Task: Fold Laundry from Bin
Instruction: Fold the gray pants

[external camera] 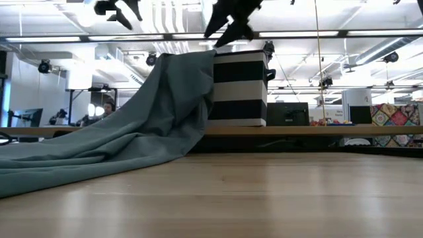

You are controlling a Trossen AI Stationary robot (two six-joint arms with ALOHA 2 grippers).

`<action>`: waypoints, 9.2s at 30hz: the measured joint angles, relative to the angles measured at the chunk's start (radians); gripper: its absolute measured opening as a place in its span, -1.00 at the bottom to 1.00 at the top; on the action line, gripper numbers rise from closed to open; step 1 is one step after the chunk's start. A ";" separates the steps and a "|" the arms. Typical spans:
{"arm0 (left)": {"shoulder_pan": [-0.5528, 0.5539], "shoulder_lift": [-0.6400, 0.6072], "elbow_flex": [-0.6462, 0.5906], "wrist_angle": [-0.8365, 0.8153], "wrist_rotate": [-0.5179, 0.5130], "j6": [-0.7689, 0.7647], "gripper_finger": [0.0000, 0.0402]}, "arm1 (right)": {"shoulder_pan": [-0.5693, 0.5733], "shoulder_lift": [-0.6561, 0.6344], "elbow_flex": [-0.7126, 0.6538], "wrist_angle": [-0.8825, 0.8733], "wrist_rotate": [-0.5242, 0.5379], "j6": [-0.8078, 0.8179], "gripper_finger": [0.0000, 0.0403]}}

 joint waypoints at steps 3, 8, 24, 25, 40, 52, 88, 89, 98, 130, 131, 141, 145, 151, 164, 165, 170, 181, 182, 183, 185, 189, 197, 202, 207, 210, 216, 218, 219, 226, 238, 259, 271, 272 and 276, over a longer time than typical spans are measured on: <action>-0.106 -0.154 -0.198 0.017 -0.026 -0.111 0.22 | 0.029 0.000 -0.124 0.165 -0.001 0.035 0.28; -0.375 -0.405 -0.573 0.159 -0.094 -0.341 0.22 | 0.072 0.053 -0.264 0.388 -0.003 0.158 0.28; -1.055 -0.366 -1.266 0.440 -0.392 -1.092 0.15 | 0.278 0.164 -0.235 0.407 0.110 0.574 0.28; -1.054 -0.341 -1.286 0.456 -0.393 -1.105 0.15 | 0.286 0.160 -0.235 0.404 0.114 0.605 0.28; -1.052 -0.106 -1.378 0.683 -0.381 -1.127 0.12 | 0.396 0.151 -0.235 0.394 0.132 0.739 0.28; -1.053 0.029 -1.309 0.577 -0.336 -1.218 -0.82 | 0.395 0.146 -0.235 0.352 0.098 0.580 0.28; -1.111 -0.777 -0.983 0.625 -0.390 -1.010 -1.00 | 0.351 0.533 -0.224 1.033 -0.098 0.686 0.28; -1.111 -0.783 -0.983 0.665 -0.390 -0.991 -1.00 | 0.359 0.531 -0.224 1.041 -0.092 0.612 0.28; -1.111 -0.795 -0.983 0.970 -0.296 -0.906 -1.00 | 0.463 0.537 -0.223 1.074 0.302 -0.375 0.28; -1.112 -0.714 -0.983 1.342 -0.105 -0.698 -1.00 | 0.510 0.673 0.029 1.471 0.418 -0.288 0.25; -1.113 -0.714 -0.983 1.342 -0.102 -0.698 -1.00 | 0.511 0.673 0.041 1.440 0.420 -0.256 0.23; -1.114 -0.730 -0.983 1.338 -0.075 -0.695 -1.00 | 0.524 0.675 0.135 1.167 0.412 -0.174 -0.12; -1.114 -0.739 -0.983 1.336 -0.070 -0.695 -1.00 | 0.528 0.675 0.146 1.152 0.413 -0.204 -0.32; -1.114 -0.753 -0.983 1.321 -0.049 -0.694 -1.00 | 0.541 0.662 0.146 1.127 0.413 -0.215 -0.53; -1.114 -0.759 -0.983 1.297 -0.009 -0.697 -1.00 | 0.552 0.657 0.155 1.081 0.413 -0.218 -0.06; -1.114 -0.759 -0.983 1.296 -0.004 -0.698 -1.00 | 0.552 0.654 0.155 1.077 0.413 -0.237 -0.03; -1.114 -0.761 -0.983 1.296 0.029 -0.698 -1.00 | 0.555 0.627 0.156 1.032 0.413 -0.284 0.02; -1.114 -0.761 -0.983 1.270 0.078 -0.687 -1.00 | 0.554 0.591 0.157 0.924 0.359 -0.302 -0.34; -1.114 -0.761 -0.983 1.265 0.078 -0.687 -1.00 | 0.554 0.591 0.157 0.923 0.360 -0.302 -0.39; -1.114 -0.761 -0.983 1.262 0.078 -0.687 -1.00 | 0.554 0.591 0.157 0.923 0.360 -0.302 -0.43; -1.114 -0.761 -0.983 1.257 0.081 -0.687 -1.00 | 0.552 0.591 0.157 0.924 0.359 -0.304 -0.54; -1.114 -0.769 -0.983 1.200 0.090 -0.688 -1.00 | 0.550 0.583 0.157 0.872 0.359 -0.293 -0.81; -1.114 -0.825 -0.983 0.913 0.075 -0.717 -1.00 | 0.573 0.490 0.285 0.245 0.348 -0.073 -0.96; -1.114 -0.828 -0.994 0.659 -0.023 -0.701 -1.00 | 0.614 0.471 0.428 -0.195 0.188 0.108 -0.96; -1.114 -0.791 -1.074 0.611 -0.058 -0.657 -1.00 | 0.654 0.467 0.521 -0.320 0.016 0.264 -0.96; -1.114 -0.757 -1.158 0.630 -0.057 -0.654 -1.00 | 0.682 0.467 0.535 -0.303 -0.015 0.413 -0.96; -1.114 -0.673 -1.364 0.676 -0.011 -0.680 -1.00 | 0.740 0.511 0.534 -0.213 -0.016 0.587 -0.96; -1.114 -0.647 -1.417 0.680 -0.011 -0.685 -1.00 | 0.752 0.545 0.532 -0.150 -0.027 0.621 -0.96; -1.114 -0.635 -1.440 0.679 -0.011 -0.680 -1.00 | 0.757 0.565 0.532 -0.119 -0.029 0.630 -0.96; -1.114 -0.584 -1.502 0.664 -0.011 -0.657 -1.00 | 0.751 0.654 0.532 0.006 0.001 0.676 -0.96; -1.114 -0.557 -1.408 0.463 -0.191 -0.659 -1.00 | 0.727 0.718 0.529 0.042 0.071 0.651 -0.96; -1.733 -0.435 -1.251 0.557 -0.328 -1.103 -0.04 | 0.680 0.772 0.531 -0.016 -0.008 0.789 -0.96; -2.030 0.059 -1.254 0.787 -0.619 -1.213 -0.05 | 0.645 0.763 0.531 -0.010 -0.036 0.878 -0.96; -2.029 0.095 -1.246 0.791 -0.618 -1.234 -0.05 | 0.645 0.763 0.531 -0.009 -0.040 0.878 -0.96; -2.030 0.198 -1.180 0.797 -0.627 -1.267 -0.05 | 0.644 0.762 0.531 -0.010 -0.055 0.879 -0.96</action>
